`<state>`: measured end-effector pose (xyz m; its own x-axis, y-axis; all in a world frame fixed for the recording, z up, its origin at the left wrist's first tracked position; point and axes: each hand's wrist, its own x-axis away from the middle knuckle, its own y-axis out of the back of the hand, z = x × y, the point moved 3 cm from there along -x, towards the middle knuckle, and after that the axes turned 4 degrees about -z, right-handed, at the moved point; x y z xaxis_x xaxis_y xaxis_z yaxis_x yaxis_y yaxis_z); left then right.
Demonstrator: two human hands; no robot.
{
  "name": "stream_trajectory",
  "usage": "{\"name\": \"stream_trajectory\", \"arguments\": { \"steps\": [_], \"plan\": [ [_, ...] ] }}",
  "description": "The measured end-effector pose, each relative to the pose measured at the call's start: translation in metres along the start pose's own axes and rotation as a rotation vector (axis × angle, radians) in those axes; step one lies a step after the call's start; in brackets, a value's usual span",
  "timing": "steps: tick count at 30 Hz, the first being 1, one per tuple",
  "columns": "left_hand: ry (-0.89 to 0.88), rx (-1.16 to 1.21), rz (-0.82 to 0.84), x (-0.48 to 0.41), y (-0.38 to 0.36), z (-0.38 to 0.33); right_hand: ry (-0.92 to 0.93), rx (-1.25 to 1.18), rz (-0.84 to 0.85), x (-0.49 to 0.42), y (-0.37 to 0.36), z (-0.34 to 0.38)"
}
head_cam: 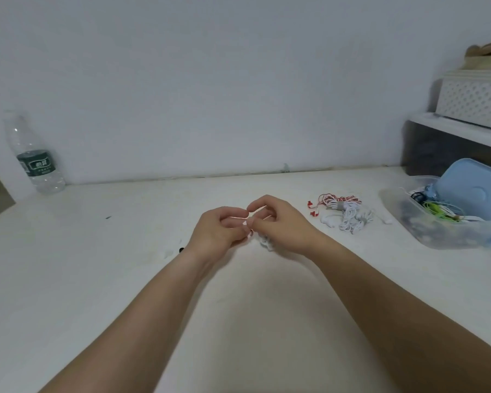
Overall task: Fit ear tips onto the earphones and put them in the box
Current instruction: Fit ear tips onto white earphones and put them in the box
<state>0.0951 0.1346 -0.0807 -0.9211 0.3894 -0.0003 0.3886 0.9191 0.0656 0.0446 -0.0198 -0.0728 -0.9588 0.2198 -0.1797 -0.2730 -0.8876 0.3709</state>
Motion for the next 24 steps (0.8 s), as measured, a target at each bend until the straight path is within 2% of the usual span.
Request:
{"name": "stream_trajectory", "arguments": {
  "steps": [7,14,17,21,24],
  "plan": [
    [-0.084,-0.261,-0.181,0.006,0.001,-0.005,-0.057,-0.023,-0.102,-0.009,-0.007,-0.002],
    [-0.077,-0.234,-0.065,-0.002,-0.001,-0.011,-0.074,-0.265,-0.137,-0.009,-0.001,-0.009],
    [-0.032,-0.167,-0.024,-0.010,0.003,-0.019,-0.148,-0.479,-0.162,-0.010,0.002,-0.019],
    [-0.107,-0.273,-0.190,-0.025,0.036,-0.031,-0.215,-0.719,-0.184,-0.013,0.000,-0.022],
    [-0.174,-0.474,-0.319,-0.031,0.064,-0.026,-0.213,-0.745,-0.139,-0.012,-0.003,-0.019]
  ]
}}
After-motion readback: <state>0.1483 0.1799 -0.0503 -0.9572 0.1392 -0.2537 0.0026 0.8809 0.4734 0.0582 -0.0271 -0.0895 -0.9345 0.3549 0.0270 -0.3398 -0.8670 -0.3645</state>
